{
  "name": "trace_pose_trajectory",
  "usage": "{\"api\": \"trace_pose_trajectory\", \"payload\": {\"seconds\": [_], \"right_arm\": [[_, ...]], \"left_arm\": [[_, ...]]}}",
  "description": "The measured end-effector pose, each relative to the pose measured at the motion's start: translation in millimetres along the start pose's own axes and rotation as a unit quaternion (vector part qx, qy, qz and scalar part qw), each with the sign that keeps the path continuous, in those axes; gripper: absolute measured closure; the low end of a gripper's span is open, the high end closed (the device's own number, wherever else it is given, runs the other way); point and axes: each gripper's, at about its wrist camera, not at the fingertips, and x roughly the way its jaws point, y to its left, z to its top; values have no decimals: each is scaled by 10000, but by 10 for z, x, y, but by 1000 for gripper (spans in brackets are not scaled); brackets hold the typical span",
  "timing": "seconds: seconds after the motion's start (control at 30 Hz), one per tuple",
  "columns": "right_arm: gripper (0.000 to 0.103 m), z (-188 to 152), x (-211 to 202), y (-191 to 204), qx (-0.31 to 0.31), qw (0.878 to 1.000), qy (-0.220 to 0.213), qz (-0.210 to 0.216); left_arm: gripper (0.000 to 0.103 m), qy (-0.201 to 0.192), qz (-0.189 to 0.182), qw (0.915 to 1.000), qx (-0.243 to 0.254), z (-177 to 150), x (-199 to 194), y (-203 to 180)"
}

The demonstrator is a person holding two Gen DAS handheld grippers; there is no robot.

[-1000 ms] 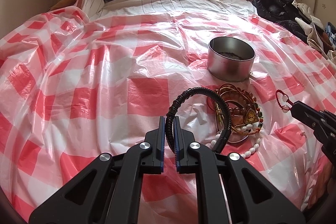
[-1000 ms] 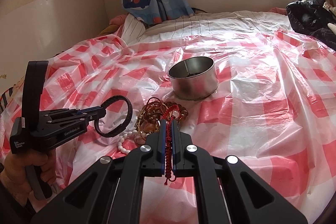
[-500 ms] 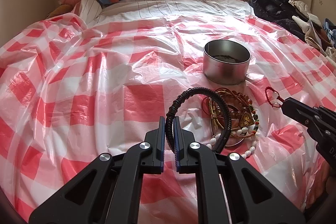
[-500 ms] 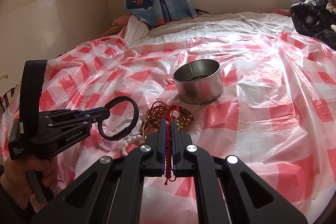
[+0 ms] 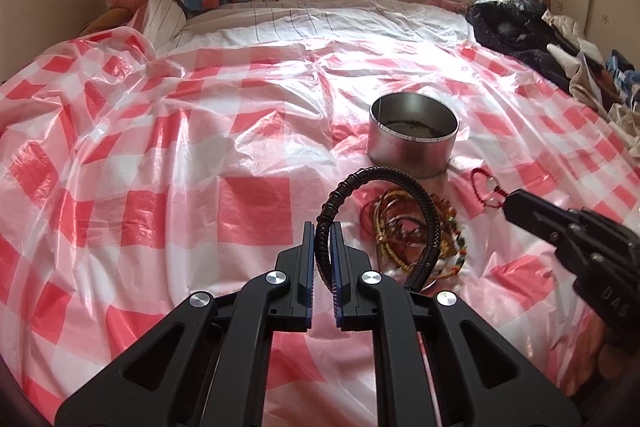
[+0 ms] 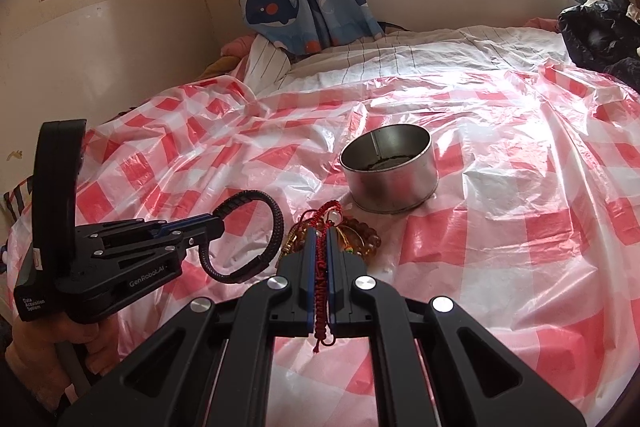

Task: Organize jewelry
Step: 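Carry the red bracelet to the tin with the right tool while the left carries the black bracelet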

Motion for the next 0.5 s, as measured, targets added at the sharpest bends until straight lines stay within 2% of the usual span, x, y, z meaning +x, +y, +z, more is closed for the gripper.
{"api": "trace_pose_trajectory", "payload": {"seconds": [0.13,0.27,0.5], "right_arm": [[98,148,25,-26,6,10000,-93,10],[98,373,84,-111,-1,9998,-203,-52],[98,718,340,-333,-72,9994,-165,-304]], "left_arm": [[96,-156,-184,9995,-220,260,-16,15],[96,-238,-322,9990,-206,562,101,-104],[96,-73,-404,9992,-25,943,698,-448]]}}
